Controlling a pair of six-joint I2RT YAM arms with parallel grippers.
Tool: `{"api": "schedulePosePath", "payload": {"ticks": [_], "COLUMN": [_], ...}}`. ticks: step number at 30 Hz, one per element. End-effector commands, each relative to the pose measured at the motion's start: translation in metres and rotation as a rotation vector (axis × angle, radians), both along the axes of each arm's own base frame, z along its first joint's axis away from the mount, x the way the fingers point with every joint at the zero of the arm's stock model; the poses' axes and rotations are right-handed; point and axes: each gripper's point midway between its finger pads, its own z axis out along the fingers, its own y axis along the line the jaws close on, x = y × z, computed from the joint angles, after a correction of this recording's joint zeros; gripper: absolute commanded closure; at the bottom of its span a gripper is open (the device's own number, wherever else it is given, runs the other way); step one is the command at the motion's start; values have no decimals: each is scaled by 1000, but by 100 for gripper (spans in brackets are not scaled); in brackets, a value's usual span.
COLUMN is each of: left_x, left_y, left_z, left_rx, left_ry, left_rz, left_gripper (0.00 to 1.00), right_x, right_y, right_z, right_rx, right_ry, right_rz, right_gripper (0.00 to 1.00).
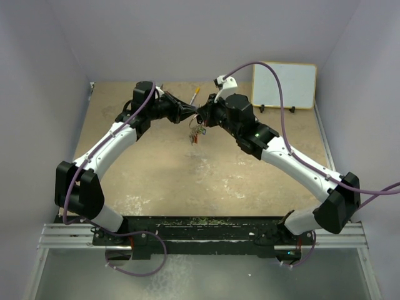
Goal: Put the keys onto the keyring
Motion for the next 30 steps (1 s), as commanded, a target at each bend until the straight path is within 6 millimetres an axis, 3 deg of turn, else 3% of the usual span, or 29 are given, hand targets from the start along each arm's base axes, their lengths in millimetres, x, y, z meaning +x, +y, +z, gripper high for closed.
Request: {"api": "schedulePosePath", "payload": {"ticks": [1,22,30], "left_x": [2,5,2], "left_y": [2,-1,-2], "left_z": [34,44,43], "left_rx": [-49,-68,-69], "left_ry": [-66,-87,-84], "left_rz": [26,18,8], "left_gripper": [96,96,96], "right_x": [-1,5,8], "right_y": [0,8,8], "right_z": [27,11,15], "right_rx": [70,52,55], "right_ry": [-55,-20,-26], "right_rz": [-10,-3,-15], "right_gripper": [100,100,100]}}
